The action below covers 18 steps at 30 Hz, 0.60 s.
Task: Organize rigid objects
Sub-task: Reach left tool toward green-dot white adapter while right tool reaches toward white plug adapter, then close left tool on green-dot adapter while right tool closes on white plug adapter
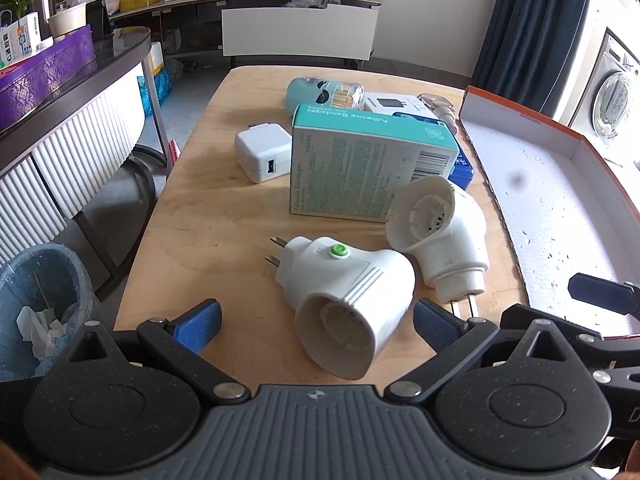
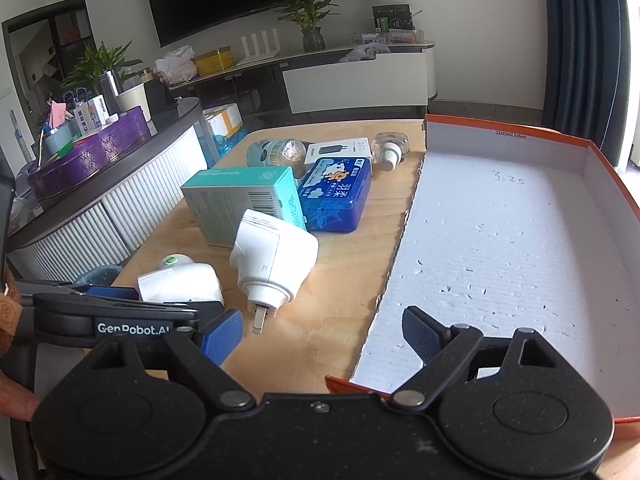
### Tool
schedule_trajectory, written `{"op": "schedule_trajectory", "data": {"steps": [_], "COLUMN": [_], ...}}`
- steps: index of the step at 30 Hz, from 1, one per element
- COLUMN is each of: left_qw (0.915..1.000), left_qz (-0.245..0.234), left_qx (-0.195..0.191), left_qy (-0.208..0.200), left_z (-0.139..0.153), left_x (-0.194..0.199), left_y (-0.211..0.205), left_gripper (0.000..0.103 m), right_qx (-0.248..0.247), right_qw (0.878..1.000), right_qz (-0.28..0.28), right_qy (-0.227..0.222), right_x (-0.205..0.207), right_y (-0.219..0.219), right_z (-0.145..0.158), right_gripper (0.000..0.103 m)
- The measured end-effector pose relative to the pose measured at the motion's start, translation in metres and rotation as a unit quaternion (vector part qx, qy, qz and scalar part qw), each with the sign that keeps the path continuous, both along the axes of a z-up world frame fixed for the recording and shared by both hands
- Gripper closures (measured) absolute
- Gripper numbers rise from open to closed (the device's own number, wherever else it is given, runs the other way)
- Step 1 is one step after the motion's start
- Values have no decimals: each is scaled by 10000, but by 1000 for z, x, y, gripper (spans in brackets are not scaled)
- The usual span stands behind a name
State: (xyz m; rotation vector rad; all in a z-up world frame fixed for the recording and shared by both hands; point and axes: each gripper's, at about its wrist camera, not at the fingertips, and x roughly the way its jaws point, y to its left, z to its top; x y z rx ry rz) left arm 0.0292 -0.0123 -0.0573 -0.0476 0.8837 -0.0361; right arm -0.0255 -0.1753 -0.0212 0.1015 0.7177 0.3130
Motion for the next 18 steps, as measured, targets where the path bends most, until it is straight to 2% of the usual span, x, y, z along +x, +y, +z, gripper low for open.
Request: {"op": "schedule_trajectory", "data": {"steps": [5, 8, 10, 14, 18], "left_qw": [9997, 9988, 9985, 9983, 9956], "left_qz": [-151, -277, -293, -39, 298], "left_qx": [68, 191, 180, -187, -89], "left_qy": [-159, -362, -426, -546, -883], "left_z": [-4, -5, -5, -1, 11], "left_x": [5, 5, 5, 3, -4], "left_y": [0, -3, -1, 13, 22], "left_gripper": [1, 16, 18, 18, 18], "right_qx": [-22, -32, -73, 50, 99], "right_qw": [10000, 9999, 9998, 9996, 9991], "right_qz": [12, 91, 143, 162, 205], "right_qy": [46, 70, 78, 211, 346], "right_x": [7, 11, 15, 25, 37], "right_y": [1, 5, 9, 10, 14], "right_z": [-1, -1, -2, -2, -4], "right_gripper": [1, 1, 1, 1, 1]}}
